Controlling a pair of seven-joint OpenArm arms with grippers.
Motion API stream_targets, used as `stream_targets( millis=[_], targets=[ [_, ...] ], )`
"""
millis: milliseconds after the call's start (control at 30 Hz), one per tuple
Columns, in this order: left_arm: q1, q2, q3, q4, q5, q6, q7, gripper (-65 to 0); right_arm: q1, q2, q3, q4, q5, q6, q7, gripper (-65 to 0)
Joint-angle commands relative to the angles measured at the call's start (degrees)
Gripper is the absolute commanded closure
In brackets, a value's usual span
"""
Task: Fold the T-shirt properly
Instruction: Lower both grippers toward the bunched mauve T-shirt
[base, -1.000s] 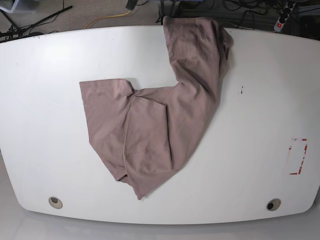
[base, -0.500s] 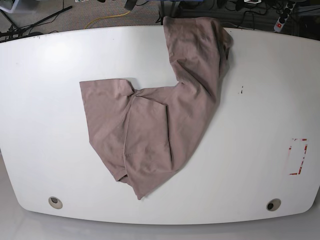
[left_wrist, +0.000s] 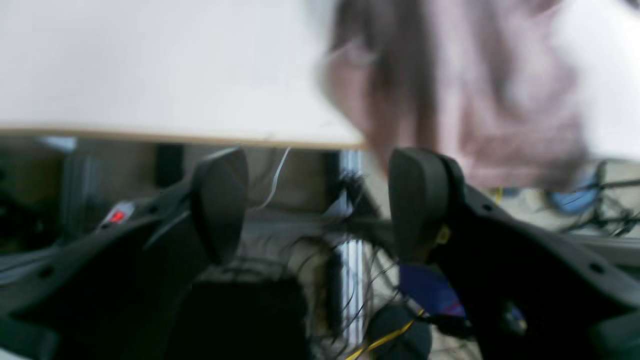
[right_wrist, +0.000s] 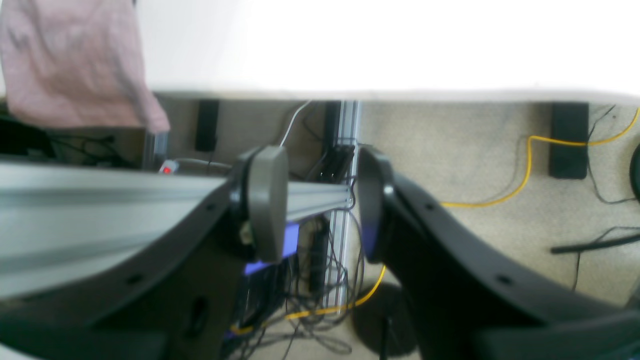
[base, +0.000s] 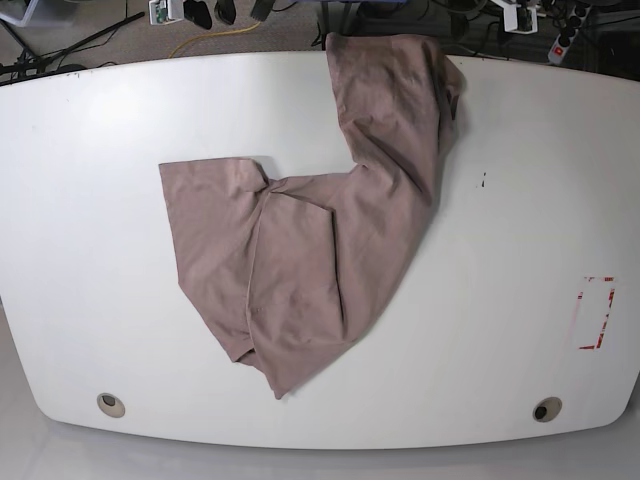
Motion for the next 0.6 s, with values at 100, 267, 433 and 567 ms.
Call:
stream_targets(
  millis=[100,267,433,567],
  targets=[
    [-4.14,-0.22,-1.01,0.88,-0.01,-0.56,3.54,-41.4,0.84,0.25,0.14,0.75,0.64,0.44,1.04,-22.4],
    [-8.53,-0.57,-1.01,0.79,0.08,-0.65,7.84,-41.4,1.90,-2.56,0.50,0.84,1.61,0.88,1.04,-22.5],
    [-14.33,-3.12,-0.22,0.17,-0.01,-0.65,14.35,-41.4,3.04,-2.91,0.14,1.01,3.54,0.96,1.04,-31.7],
    [-16.00,-3.38,0.05,-0.62,-0.01,-0.73,15.14,-41.4,4.45,-2.82,0.14,1.01,5.22,0.96,1.04,-40.1]
  ],
)
